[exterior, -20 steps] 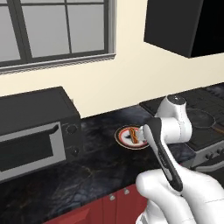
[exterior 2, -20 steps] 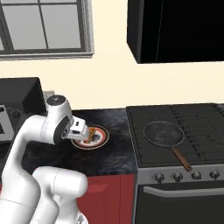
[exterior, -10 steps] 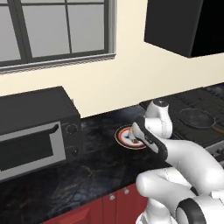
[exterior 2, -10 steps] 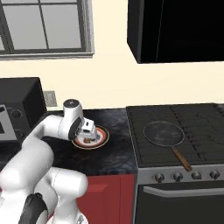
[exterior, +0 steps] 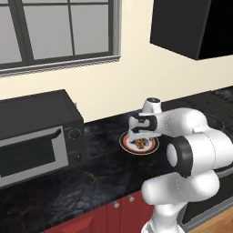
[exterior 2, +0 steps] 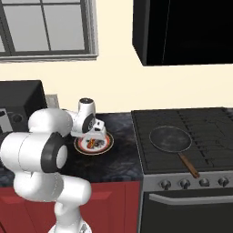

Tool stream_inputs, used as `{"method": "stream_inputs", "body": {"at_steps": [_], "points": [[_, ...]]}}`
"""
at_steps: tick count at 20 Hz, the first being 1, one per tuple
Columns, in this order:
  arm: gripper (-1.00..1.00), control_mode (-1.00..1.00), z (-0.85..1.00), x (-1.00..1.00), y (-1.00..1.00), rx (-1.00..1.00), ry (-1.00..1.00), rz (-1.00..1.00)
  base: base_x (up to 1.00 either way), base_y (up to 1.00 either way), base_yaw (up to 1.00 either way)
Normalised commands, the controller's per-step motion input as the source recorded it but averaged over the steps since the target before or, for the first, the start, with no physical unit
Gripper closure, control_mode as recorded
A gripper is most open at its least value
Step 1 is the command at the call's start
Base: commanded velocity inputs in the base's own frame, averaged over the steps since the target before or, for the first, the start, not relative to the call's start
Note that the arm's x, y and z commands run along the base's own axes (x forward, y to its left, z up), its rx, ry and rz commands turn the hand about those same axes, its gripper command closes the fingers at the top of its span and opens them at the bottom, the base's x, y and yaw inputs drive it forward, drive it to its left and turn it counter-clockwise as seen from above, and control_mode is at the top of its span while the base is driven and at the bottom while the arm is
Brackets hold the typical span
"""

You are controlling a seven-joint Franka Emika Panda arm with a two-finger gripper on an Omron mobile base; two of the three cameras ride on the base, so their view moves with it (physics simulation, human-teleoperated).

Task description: Place the cold items (mango and tomato) from the fridge in one tupperware on the dining counter. Place the warm items (kebab skewer and hot dog) in the stove area in another tupperware.

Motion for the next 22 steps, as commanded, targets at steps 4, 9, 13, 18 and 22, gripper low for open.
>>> {"method": "stream_inputs", "body": {"at_steps": [4, 9, 13, 18, 22], "points": [[-1.00, -1.00, -0.46, 0.28, 0.00, 0.00, 0.00, 0.00, 0.00, 0.00, 0.00], [-1.00, -1.00, -0.41, 0.14, 0.00, 0.00, 0.00, 0.00, 0.00, 0.00, 0.00], [-1.00, -1.00, -0.39, 0.08, 0.00, 0.00, 0.00, 0.00, 0.00, 0.00, 0.00], [1.00, -1.00, -0.07, -0.01, -0.01, -0.01, -0.01, 0.00, 0.00, 0.00, 0.00], [1.00, -1.00, 0.16, -0.34, -0.08, 0.03, -0.16, 0.00, 0.00, 0.00, 0.00]]}}
